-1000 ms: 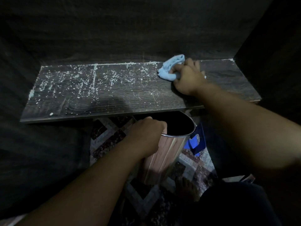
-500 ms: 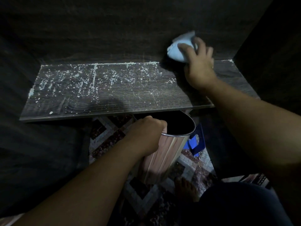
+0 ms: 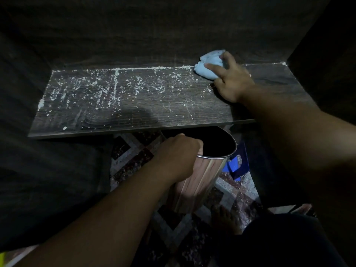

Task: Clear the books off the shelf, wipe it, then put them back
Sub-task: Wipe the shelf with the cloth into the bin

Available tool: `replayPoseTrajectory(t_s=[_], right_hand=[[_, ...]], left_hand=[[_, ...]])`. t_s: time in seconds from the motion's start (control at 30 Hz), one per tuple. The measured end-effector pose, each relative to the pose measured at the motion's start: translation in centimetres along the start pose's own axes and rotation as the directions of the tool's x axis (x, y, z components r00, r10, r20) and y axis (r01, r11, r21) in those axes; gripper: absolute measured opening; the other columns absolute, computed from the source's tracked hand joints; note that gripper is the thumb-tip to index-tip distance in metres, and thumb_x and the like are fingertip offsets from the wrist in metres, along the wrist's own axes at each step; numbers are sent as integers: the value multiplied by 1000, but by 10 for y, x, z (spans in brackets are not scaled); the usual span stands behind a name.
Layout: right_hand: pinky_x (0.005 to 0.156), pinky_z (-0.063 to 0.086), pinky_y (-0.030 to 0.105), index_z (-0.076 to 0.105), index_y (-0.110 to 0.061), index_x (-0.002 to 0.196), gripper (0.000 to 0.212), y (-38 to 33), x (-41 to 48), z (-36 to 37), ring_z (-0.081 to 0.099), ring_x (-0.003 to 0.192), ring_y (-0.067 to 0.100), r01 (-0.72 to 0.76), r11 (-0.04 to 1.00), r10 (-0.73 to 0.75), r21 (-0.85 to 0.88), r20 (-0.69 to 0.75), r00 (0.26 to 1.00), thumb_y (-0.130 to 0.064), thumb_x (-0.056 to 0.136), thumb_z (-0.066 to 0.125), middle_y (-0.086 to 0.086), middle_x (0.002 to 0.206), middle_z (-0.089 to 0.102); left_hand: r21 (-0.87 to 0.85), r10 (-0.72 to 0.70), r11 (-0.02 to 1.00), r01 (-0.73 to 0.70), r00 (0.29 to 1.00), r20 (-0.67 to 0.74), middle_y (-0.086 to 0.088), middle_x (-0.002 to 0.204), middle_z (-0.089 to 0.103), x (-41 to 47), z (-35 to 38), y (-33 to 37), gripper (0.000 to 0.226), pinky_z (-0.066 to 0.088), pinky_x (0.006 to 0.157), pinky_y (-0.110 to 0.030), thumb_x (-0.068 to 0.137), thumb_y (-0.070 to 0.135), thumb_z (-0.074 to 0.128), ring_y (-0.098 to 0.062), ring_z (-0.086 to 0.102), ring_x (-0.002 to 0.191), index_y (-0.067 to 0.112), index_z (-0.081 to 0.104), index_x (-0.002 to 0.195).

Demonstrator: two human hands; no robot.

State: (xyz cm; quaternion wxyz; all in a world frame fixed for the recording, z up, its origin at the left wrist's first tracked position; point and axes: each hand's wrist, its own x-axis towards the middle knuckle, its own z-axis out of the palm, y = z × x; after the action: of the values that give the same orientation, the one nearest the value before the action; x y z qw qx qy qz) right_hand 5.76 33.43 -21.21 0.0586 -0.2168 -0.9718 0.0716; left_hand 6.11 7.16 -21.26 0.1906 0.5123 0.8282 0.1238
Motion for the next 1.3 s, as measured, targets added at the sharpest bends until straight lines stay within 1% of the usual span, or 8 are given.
replayPoseTrajectory(t_s=[0.13,0.53,0.87,1.03,1.13,1.2,1.23,1.3], right_hand=[[110,27,51,37,-40,144,61,-5,-8,-4,30,137,32,-24,1000,23,6,72,997,-44,84,30,4,156,22],[106,23,52,33,-48,143,49,-16,-58,-10,28,135,34,3,999,2,-39,115,993,-32,98,38,-3,160,16],[107,28,52,37,-49,141,53,-31,-105,-16,28,134,34,53,998,-45,-34,192,980,-25,94,45,-3,159,18],[108,22,31,51,-38,136,48,-37,-129,-19,36,135,28,162,986,-166,37,175,971,-16,94,52,5,155,30],[104,35,21,59,-36,129,41,-40,-138,-37,47,125,22,24,977,-72,210,226,971,-14,95,54,3,151,38],[80,41,3,63,-33,126,42,-35,-134,-51,57,101,12,-93,935,28,341,193,981,-7,94,51,2,145,46],[83,42,4,62,-33,126,43,-30,-129,-57,57,104,13,-114,927,67,358,141,988,-6,94,50,1,145,46],[109,32,20,60,-31,130,41,-16,-116,-64,46,129,20,-145,932,151,333,8,989,-12,95,52,5,148,42]], left_hand=[[10,-7,1000,7,1000,5,-6,101,53,1,3,0,26,41,74,-27,84,8,57,-26,59,93,26,61,102],[92,36,995,-37,999,6,-7,94,55,-3,2,6,23,38,67,-25,79,8,57,-28,60,89,22,61,98],[159,60,985,-63,998,26,-4,90,45,-18,4,15,28,47,79,-33,81,9,54,-30,57,96,23,57,105],[117,50,992,-54,998,36,-4,93,49,-27,2,14,25,50,80,-33,81,10,56,-26,56,90,24,58,101],[106,55,993,-58,998,36,-3,93,49,-31,3,14,25,50,80,-33,82,12,57,-25,58,88,26,60,102],[112,59,992,-61,998,22,-4,95,51,-31,4,14,25,50,82,-34,83,11,57,-24,57,90,25,60,104],[114,59,992,-60,998,17,-4,96,52,-30,3,14,25,50,82,-34,84,10,57,-23,57,91,26,60,104],[98,50,994,-51,999,13,-3,95,50,-27,2,12,25,50,81,-34,84,10,57,-23,57,89,26,60,103]])
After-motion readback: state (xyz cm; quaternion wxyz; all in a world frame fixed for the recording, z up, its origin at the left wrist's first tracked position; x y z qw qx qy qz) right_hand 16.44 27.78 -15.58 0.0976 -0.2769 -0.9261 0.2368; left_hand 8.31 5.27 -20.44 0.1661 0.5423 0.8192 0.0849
